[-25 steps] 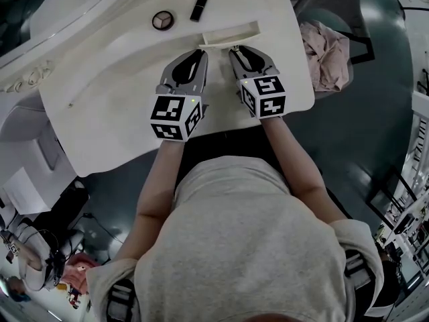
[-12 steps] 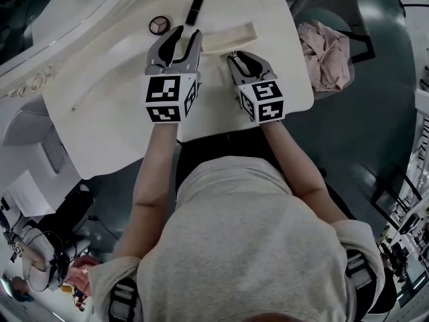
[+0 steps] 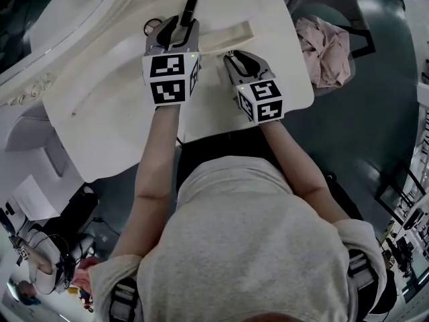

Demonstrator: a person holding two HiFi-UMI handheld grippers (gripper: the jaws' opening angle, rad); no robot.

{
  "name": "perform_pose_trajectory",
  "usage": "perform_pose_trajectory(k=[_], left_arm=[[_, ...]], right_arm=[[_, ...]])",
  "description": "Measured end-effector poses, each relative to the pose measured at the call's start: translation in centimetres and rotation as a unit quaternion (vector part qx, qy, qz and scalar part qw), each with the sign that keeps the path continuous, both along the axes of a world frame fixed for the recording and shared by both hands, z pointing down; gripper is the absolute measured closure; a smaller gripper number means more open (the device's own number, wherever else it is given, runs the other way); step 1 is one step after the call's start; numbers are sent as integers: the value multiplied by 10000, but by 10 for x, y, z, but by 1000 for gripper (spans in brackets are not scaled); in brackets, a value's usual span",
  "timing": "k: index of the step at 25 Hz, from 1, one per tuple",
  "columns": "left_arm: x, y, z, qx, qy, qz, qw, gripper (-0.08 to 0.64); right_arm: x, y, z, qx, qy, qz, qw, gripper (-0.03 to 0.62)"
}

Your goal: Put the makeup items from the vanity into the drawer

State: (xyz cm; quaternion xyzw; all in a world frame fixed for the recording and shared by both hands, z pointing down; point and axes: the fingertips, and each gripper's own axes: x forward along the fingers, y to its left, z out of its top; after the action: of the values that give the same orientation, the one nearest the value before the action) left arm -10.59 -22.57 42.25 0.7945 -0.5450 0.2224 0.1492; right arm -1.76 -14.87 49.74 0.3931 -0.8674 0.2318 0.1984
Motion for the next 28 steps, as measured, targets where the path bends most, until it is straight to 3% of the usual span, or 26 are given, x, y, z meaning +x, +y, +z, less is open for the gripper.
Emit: perform_pose_trajectory(k=[9,15,20,28], left_arm=[[7,-5,21,-343,-340,189,9987,436],[11,-2,21,-300,-492,321,9978,456],[28,13,19,-319,-24,949,9950,457],[37,45,6,-138,53,1345,9908,460]], right_arm=[[0,0,1,-38,-138,17,9999,488],[0,0,0,-34,-179,39,9998,488],[1,0,1,-71,-193,16,9998,488],[0,0,1,-94,-204,6,9997,488]])
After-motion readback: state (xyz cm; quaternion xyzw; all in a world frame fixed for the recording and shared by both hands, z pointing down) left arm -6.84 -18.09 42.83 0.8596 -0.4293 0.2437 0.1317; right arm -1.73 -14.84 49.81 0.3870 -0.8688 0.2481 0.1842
